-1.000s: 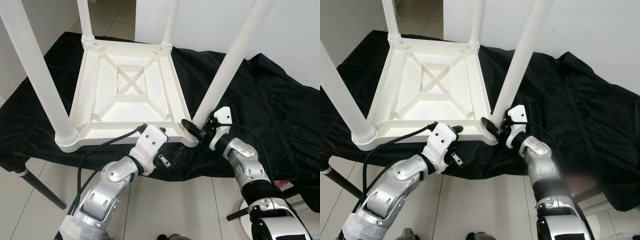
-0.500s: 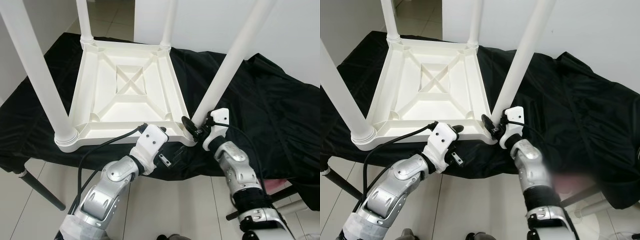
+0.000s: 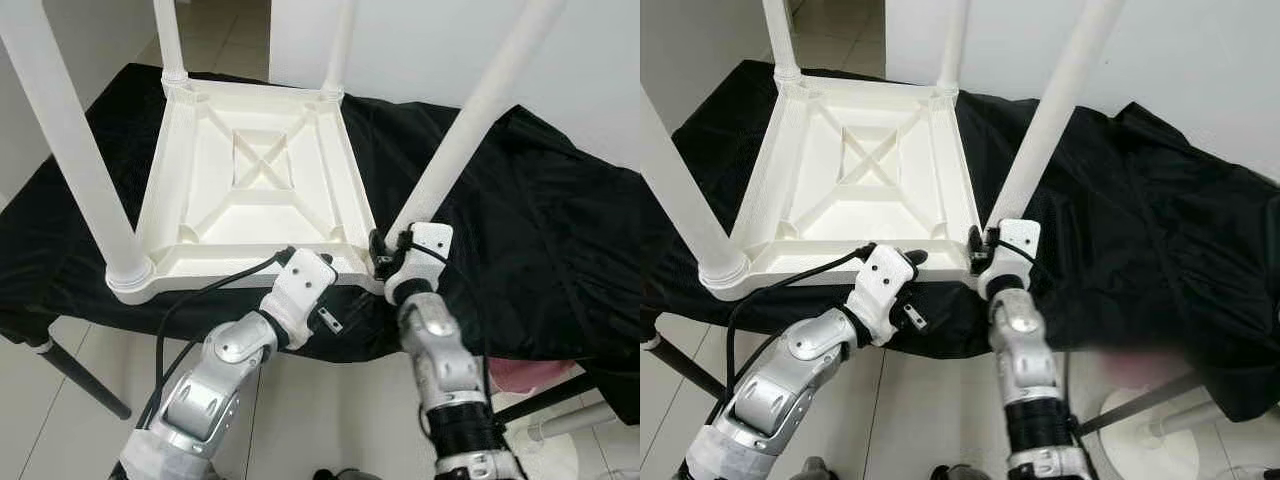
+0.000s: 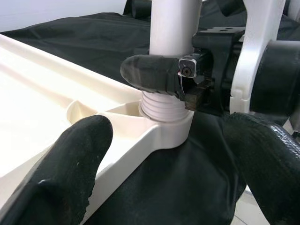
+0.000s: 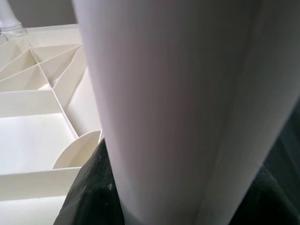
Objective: Building children table
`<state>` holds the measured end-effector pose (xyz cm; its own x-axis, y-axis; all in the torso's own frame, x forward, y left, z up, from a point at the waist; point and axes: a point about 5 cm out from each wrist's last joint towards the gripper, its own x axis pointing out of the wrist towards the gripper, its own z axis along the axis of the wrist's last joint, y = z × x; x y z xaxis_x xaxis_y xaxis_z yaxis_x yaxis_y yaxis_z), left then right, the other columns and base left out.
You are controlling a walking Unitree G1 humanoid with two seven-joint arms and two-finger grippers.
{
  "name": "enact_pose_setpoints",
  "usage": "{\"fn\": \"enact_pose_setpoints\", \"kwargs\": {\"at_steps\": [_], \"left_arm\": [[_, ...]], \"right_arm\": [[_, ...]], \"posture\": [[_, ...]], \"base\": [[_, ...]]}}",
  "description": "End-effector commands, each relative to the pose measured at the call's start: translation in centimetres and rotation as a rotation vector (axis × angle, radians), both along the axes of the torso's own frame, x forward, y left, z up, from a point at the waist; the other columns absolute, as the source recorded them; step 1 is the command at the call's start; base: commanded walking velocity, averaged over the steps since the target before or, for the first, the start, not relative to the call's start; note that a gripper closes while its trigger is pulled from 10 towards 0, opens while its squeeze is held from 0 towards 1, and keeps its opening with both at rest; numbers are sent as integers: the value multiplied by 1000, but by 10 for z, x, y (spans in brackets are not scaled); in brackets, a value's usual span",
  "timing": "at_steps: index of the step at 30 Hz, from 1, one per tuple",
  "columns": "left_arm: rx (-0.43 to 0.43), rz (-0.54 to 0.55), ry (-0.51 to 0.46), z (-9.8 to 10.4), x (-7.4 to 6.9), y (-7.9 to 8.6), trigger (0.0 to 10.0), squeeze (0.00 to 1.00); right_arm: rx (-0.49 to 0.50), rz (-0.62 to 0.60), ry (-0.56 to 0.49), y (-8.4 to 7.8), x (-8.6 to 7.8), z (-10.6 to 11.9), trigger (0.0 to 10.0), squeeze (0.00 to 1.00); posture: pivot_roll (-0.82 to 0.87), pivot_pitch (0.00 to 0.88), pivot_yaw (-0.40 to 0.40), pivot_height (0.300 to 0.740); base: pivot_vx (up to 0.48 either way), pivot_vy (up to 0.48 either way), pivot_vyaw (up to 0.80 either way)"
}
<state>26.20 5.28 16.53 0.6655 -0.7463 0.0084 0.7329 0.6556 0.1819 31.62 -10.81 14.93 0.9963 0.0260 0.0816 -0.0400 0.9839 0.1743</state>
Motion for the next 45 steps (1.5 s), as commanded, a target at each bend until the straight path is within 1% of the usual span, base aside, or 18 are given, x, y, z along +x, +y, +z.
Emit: {"fn": "enact_pose_setpoints", "kwargs": {"at_steps": [1, 7, 9, 12, 13, 14, 15, 20, 22, 25, 29, 33, 36, 37, 38, 39, 40, 45], "left_arm": [[-2, -46, 13, -1, -2, -5, 10000, 0], [4, -48, 13, -1, -2, -4, 10000, 0], [7, -48, 12, -1, -2, -4, 10000, 0], [6, -47, 11, -1, -2, -4, 10000, 0], [6, -46, 11, -1, -2, -4, 10000, 0], [5, -46, 11, -1, -2, -4, 10000, 0], [5, -45, 11, -1, -2, -4, 10000, 0], [5, -43, 11, -1, -2, -4, 10000, 0], [6, -40, 10, -1, -1, -3, 10000, 0], [7, -40, 9, -1, -2, -3, 10000, 0], [8, -40, 9, -1, -2, -3, 10000, 0], [8, -39, 7, -1, -1, -3, 10000, 0], [9, -40, 5, -1, -1, -3, 10000, 0], [9, -41, 4, -1, 0, -3, 10000, 0], [9, -41, 4, -1, 0, -3, 10000, 0], [10, -43, 4, -1, 0, -3, 10000, 0], [11, -44, 3, -1, 0, -3, 10000, 0], [12, -45, 2, -1, 0, -4, 10000, 0]], "right_arm": [[33, 0, 91, 3, -7, -17, 10000, 0], [26, 1, 85, 1, -7, -15, 10000, 0], [26, -12, 85, -2, -6, -13, 10000, 0], [20, -25, 90, -2, -6, -11, 10000, 0], [16, -21, 88, -2, -6, -10, 10000, 267], [13, -18, 87, -2, -7, -9, 10000, 267], [16, -8, 81, -2, -7, -8, 10000, 1000], [18, 8, 74, -1, -6, -7, 10000, 1000], [1, 34, 56, -7, -5, -6, 10000, 1000], [-13, 41, 44, -13, -4, -6, 10000, 1000], [-22, 44, 39, -15, -4, -6, 10000, 1000], [-34, 73, 26, -20, -6, -7, 10000, 1000], [-56, 124, 2, -23, -7, -9, 10000, 1000], [-69, 163, -21, -24, -7, -9, 10000, 831], [-69, 163, -21, -24, -7, -9, 10000, 831], [-81, 198, -40, -25, -7, -8, 10000, 337], [-96, 227, -56, -26, -6, -8, 10000, 337], [-106, 245, -65, -26, -6, -7, 10000, 337]], "posture": [[49, 105, -113, 740], [44, 106, -111, 740], [44, 104, -109, 740], [46, 105, -111, 740], [46, 105, -111, 740], [46, 105, -112, 740], [47, 104, -113, 740], [48, 104, -113, 740], [50, 103, -114, 740], [51, 102, -115, 740], [52, 99, -116, 740], [52, 96, -117, 740], [51, 90, -116, 740], [49, 86, -115, 740], [49, 86, -115, 740], [48, 85, -114, 740], [47, 82, -114, 740], [47, 82, -114, 740]], "base": [[0, 0, 0], [0, 0, 0], [0, 0, 0], [0, 0, 0], [0, 0, 0], [0, 0, 0], [0, 0, 0], [0, 0, 0], [0, 0, 0], [0, 0, 0], [0, 0, 0], [0, 0, 0], [0, 0, 0], [0, 0, 0], [0, 0, 0], [0, 0, 0], [0, 0, 0], [0, 0, 0]]}}
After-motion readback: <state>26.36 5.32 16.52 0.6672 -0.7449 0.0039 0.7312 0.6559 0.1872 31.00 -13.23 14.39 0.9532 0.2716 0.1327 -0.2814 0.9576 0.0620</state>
